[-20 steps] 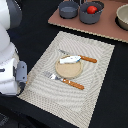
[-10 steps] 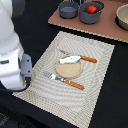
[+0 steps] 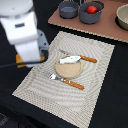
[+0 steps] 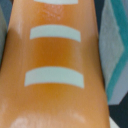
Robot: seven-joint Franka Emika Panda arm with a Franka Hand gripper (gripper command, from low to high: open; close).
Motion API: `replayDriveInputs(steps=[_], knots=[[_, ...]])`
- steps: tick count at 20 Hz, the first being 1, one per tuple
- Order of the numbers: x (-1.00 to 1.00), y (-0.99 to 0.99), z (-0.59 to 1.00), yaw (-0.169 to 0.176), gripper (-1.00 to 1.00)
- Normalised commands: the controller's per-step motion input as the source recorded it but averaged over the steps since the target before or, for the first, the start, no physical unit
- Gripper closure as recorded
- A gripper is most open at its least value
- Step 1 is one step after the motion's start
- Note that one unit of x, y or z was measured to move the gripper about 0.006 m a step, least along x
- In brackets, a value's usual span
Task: Interact with the objects in diverse but meaningful ways.
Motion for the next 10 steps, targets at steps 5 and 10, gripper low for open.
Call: replayDriveInputs(steps=[5, 10], knots=[[0.72, 0.59, 0.30, 0.000, 1.00], [0.71, 0.59, 0.23, 0.000, 1.00]])
